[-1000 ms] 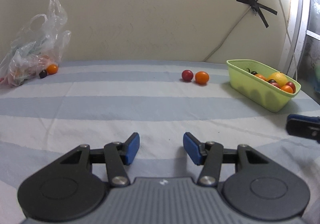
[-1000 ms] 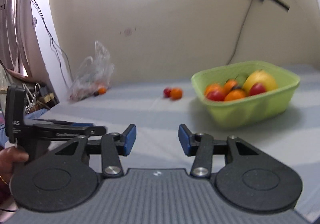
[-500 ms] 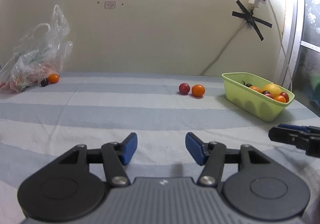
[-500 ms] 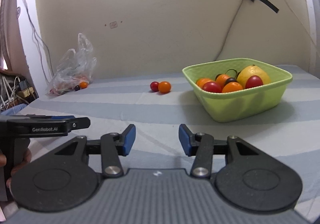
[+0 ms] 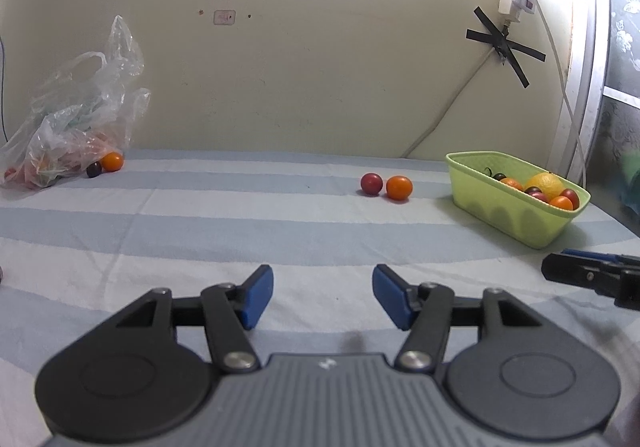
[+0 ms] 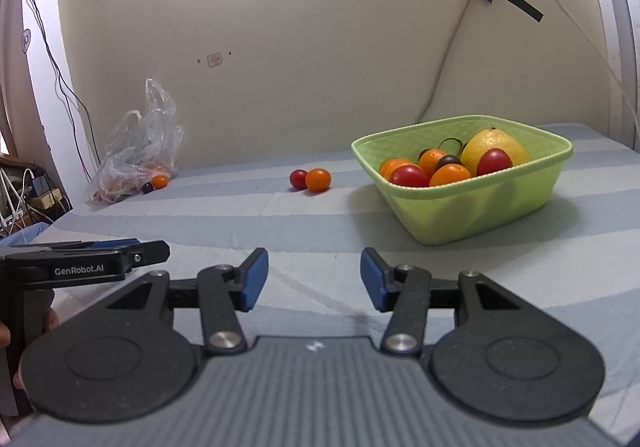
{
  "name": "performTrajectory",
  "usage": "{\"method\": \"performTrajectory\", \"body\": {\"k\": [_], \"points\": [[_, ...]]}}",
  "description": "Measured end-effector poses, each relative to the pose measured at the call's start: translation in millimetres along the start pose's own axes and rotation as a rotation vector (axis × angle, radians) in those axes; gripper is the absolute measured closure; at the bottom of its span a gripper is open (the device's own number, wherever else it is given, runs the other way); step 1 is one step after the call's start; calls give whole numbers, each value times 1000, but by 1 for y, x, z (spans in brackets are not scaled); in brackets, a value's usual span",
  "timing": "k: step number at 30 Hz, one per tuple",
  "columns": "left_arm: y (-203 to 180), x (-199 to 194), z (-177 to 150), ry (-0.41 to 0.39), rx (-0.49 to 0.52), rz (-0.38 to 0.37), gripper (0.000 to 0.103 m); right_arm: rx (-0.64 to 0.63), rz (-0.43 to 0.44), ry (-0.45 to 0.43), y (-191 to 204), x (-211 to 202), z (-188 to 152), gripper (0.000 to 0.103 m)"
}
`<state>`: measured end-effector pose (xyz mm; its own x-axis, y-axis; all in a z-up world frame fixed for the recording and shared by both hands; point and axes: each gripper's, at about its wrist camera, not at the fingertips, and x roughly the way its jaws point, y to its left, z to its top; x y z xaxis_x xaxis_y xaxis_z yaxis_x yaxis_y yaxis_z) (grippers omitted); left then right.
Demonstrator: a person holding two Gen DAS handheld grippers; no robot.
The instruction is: Organize fruits
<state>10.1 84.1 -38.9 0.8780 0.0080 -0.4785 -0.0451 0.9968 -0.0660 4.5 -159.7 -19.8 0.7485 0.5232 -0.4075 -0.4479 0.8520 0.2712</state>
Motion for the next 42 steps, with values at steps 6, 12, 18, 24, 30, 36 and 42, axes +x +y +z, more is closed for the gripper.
{"method": "performTrajectory", "body": {"k": [6,12,18,24,30,36,42], "points": [[1,0,0,-4,1,-1,44,6,-3,-9,0,-2,-1,49],[1,0,0,-4,1,-2,44,7,-4,-10,0,-3,-1,49],[1,-1,0,-5,0,-1,44,6,-6,-9,1,-2,-1,49],[0,-1,0,-5,0,1,43,4,-4,-5,0,-1,-2,49],[0,-1,0,-6,0,1,43,5,-6,-6,1,-2,-2,49],[0,-1,-1,-6,0,1,42,5,-7,-7,2,-2,-3,49],[0,-1,-1,-7,0,1,42,6,-9,-8,2,-3,-3,49]]}}
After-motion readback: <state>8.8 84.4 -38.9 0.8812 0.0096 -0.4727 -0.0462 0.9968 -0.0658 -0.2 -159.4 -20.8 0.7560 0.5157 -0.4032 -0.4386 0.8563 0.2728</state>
